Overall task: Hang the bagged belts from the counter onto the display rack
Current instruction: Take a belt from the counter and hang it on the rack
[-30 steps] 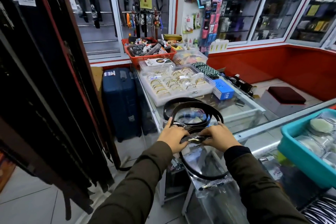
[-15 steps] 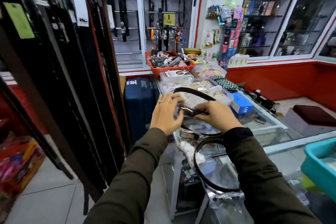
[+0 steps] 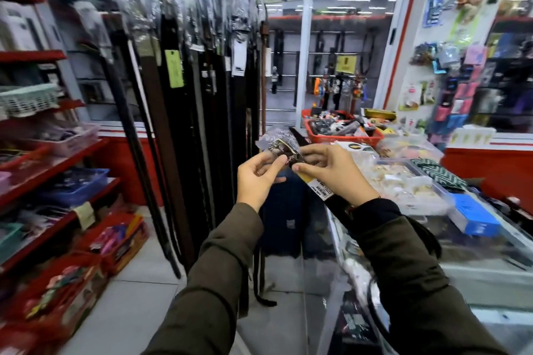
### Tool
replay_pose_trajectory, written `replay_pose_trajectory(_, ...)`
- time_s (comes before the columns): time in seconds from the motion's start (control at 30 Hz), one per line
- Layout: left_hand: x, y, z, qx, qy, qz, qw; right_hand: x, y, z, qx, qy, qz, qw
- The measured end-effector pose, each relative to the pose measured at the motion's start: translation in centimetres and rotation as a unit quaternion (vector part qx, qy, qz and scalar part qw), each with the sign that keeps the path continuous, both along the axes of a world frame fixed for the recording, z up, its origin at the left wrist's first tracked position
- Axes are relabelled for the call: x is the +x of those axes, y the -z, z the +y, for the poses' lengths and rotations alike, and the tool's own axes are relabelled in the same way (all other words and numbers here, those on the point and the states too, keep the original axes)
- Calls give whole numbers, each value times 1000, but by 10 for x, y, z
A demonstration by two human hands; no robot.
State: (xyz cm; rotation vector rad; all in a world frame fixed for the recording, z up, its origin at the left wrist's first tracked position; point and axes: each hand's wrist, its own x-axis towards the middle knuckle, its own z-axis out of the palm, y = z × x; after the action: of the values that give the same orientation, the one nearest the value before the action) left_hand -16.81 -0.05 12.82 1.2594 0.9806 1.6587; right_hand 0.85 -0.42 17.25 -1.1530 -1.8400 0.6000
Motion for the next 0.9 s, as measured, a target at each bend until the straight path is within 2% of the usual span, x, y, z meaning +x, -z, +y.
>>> replay_pose_trajectory(0.3,-40,-58,-16,36,-60,-68,995,-49,-41,12,74,-53,42,995)
replay_pose_trajectory(0.47,-60,-91,-20,84,-84,-78,990,-70,-69,17,36,-141,120,982)
replay_pose_trajectory(0.7,-97,-102,-20,81,-92,-60,991,-120,-69,30,-11,-192,249,949)
replay_pose_trajectory(0.9,-133,-113,-28,83,-91,-68,990,-160,-75,32,-35,-209,298,931)
